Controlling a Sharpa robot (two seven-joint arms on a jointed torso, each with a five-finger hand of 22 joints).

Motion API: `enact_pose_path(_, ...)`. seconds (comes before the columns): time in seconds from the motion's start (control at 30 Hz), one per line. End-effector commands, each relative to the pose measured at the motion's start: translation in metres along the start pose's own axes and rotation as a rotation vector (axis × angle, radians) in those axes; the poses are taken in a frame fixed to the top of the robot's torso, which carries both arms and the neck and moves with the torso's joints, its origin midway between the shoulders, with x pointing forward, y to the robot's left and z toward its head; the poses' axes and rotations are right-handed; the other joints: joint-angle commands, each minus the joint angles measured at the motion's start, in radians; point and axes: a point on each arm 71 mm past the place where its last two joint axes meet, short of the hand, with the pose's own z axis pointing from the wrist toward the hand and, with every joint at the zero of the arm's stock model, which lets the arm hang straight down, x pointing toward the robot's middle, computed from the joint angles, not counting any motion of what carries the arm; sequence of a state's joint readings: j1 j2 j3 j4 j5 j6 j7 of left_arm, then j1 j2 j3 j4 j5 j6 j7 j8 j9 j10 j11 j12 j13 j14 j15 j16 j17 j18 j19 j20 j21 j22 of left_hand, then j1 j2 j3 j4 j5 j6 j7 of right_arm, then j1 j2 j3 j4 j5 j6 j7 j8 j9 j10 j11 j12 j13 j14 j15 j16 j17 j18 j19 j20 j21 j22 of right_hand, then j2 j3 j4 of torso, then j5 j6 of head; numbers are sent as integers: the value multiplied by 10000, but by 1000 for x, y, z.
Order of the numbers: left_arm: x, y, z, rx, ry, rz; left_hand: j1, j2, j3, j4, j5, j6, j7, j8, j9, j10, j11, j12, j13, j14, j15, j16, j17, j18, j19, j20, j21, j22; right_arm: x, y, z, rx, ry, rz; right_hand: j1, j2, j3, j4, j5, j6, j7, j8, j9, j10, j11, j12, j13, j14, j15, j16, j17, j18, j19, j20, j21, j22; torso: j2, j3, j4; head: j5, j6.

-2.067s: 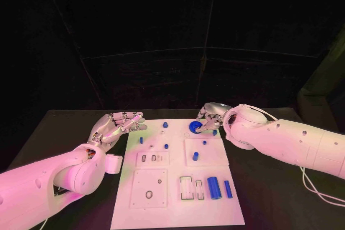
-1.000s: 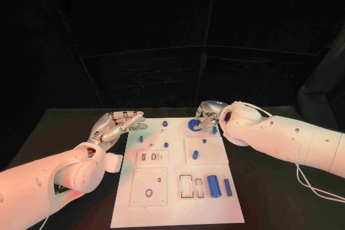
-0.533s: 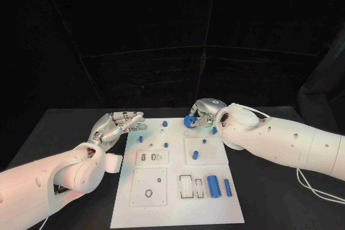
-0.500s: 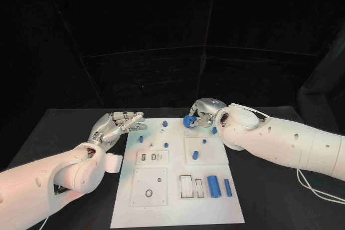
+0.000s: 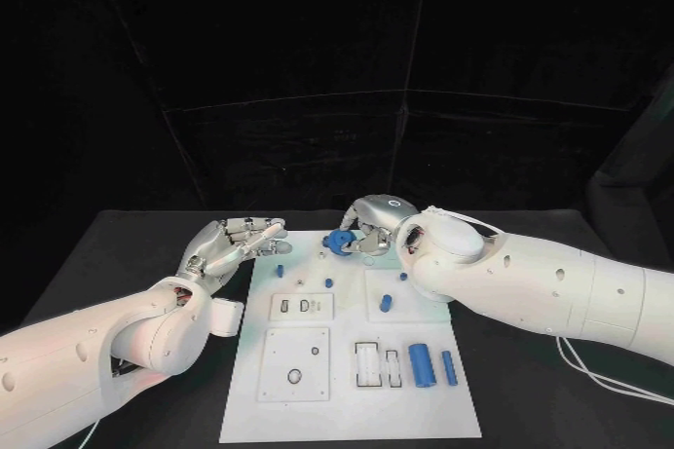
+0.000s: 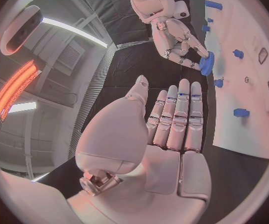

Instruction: Assemble the parts on the task board

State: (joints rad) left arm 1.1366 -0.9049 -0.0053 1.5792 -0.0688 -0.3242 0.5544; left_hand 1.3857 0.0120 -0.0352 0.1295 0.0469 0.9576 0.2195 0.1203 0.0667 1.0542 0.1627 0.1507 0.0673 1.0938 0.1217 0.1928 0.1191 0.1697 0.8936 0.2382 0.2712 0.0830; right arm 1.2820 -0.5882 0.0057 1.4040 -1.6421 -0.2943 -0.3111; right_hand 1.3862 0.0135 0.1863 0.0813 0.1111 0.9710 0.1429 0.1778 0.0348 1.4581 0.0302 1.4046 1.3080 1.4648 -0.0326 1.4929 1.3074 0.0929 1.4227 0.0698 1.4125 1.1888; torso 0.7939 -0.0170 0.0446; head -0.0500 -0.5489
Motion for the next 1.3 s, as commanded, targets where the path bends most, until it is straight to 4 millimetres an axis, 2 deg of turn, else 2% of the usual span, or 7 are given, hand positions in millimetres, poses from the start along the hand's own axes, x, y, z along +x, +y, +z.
enact_pose_path(0.03, 2, -1, 1, 81, 152, -30, 16, 104, 3, -55, 27, 50, 25, -55, -7, 48, 31, -55, -13, 58, 15, -42, 17, 151, 62, 1, -57, -13, 1, 5, 5, -114, -55, -288, -117, -45, 188, 88, 108, 506, -186, -34, 325, 7, 72, -58, 854, 659, -45, 28, 501, -204, -10, -16, 33, 17, 10, -4, 30, 39, -19)
enact_pose_path(0.07, 2, -1, 1, 83, 152, -31, 16, 104, 3, -55, 27, 50, 25, -55, -7, 48, 31, -55, -13, 58, 15, -42, 17, 151, 62, 1, -57, -13, 2, 8, 7, -160, -41, -312, -130, -64, 223, 84, 139, 511, -185, -47, 326, 4, 72, -64, 852, 659, -44, 27, 501, -202, -15, -14, 29, 8, 10, 12, 9, 72, -36)
enact_pose_path(0.2, 2, -1, 2, 92, 148, -28, 16, 104, 3, -55, 27, 50, 25, -55, -7, 48, 31, -55, -13, 58, 15, -42, 17, 151, 62, 1, -57, -13, 6, 17, 14, -342, 57, -370, -161, -103, 290, 77, 206, 520, -181, -74, 327, -3, 75, -79, 847, 659, -42, 25, 500, -203, -13, -12, 32, 16, 16, 3, 23, 78, -54)
enact_pose_path(0.43, 3, -1, 2, 101, 157, -34, 16, 104, 3, -55, 27, 50, 25, -55, -7, 48, 31, -55, -13, 58, 15, -42, 17, 151, 62, 1, -57, -13, 17, 30, 24, -572, 409, -527, -231, -186, 364, 71, 243, 476, -152, -144, 318, -57, 97, -159, 784, 660, -29, 24, 503, -207, -9, -3, 39, 32, 13, 17, -3, 96, -100)
enact_pose_path(0.87, 2, 0, 3, 70, 154, -30, 16, 104, 3, -55, 27, 50, 25, -55, -7, 48, 31, -55, -13, 58, 15, -42, 17, 151, 62, 1, -57, -13, 28, 36, 30, -575, 877, -773, -508, -501, 357, 94, 224, 288, -55, -356, 300, -154, 183, -303, 682, 659, 41, 19, 508, -210, -16, 54, 41, 43, 14, 23, -16, 115, -141)
enact_pose_path(1.0, 2, 0, 3, 68, 152, -29, 16, 104, 3, -55, 27, 50, 25, -55, -7, 48, 31, -55, -13, 58, 15, -42, 17, 151, 62, 1, -57, -13, 28, 35, 30, -420, 736, -902, -662, -764, 284, 93, 192, -187, 71, -671, 284, -376, 297, -627, 401, 668, 132, 36, 567, -215, -21, 128, 44, 60, 10, 20, -15, 96, -146)
enact_pose_path(1.3, 1, 0, 3, 58, 142, -22, 29, 118, 3, -76, 26, 50, 27, -66, -7, 50, 33, -69, -13, 60, 16, -57, 18, 150, 68, 1, -66, -22, 28, 34, 30, -322, 787, -1001, -1164, -1207, -178, 381, 355, -721, 215, -1029, 311, -553, 442, -872, 209, 674, 269, 59, 641, -215, -35, 268, 51, 78, 9, 24, -10, 81, -149)
